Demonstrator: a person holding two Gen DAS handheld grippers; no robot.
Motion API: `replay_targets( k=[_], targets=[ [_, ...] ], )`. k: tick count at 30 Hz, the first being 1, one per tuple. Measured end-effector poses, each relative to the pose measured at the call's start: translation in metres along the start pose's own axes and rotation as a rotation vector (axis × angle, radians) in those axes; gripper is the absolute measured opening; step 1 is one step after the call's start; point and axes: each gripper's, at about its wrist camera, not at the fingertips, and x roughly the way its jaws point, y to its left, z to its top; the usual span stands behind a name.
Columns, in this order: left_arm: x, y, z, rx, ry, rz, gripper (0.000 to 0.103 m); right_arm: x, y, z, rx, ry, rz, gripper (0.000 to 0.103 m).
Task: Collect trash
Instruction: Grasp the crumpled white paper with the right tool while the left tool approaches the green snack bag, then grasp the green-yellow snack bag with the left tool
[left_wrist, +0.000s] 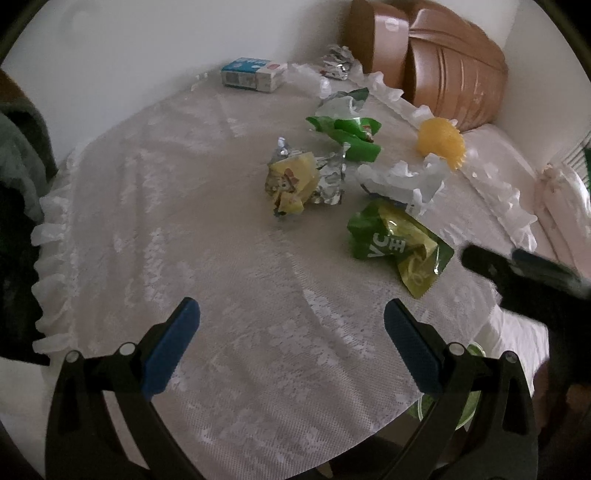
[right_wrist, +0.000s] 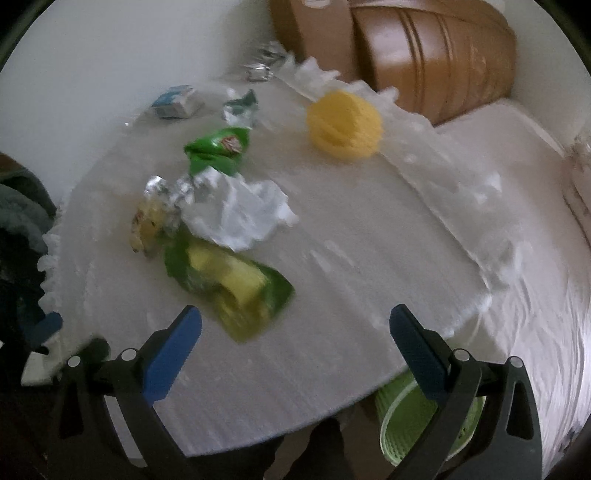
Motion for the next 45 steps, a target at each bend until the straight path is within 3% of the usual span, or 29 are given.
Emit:
replay_targets(
  k=[8,19,22,24,30,40,45],
  targets=[
    [0.003,-0.001,0.005,0.017,-0.005,-0.052,0.096,0.03,0.037,0.042,-0.021,0.006,0.015,0.101],
    [0.007,0.005,0.006,0.042,0.001,-0.085,0.096,0.071,0.035,0.061,0.171,0.078,0.004,0.1],
    [0.009,0.006,0.009,0.051,0.001,-0.097,0.096,0.075,0.032,0.063,0.194,0.091,0.016,0.086],
    [0.01,0.005,0.01,0.059,0.0,-0.106,0.096,0.076,0.029,0.062,0.206,0.1,0.039,0.067],
    [0.012,0.001,0.011,0.079,0.004,-0.121,0.096,0.072,0.022,0.059,0.225,0.09,0.096,0.054],
    [0.019,-0.018,0.013,0.067,0.049,-0.177,0.096,0.051,0.005,0.057,0.226,0.022,0.16,0.051],
    [0.022,-0.026,0.015,-0.001,0.069,-0.2,0.096,0.036,-0.011,0.053,0.213,-0.013,0.173,0.051]
  ],
)
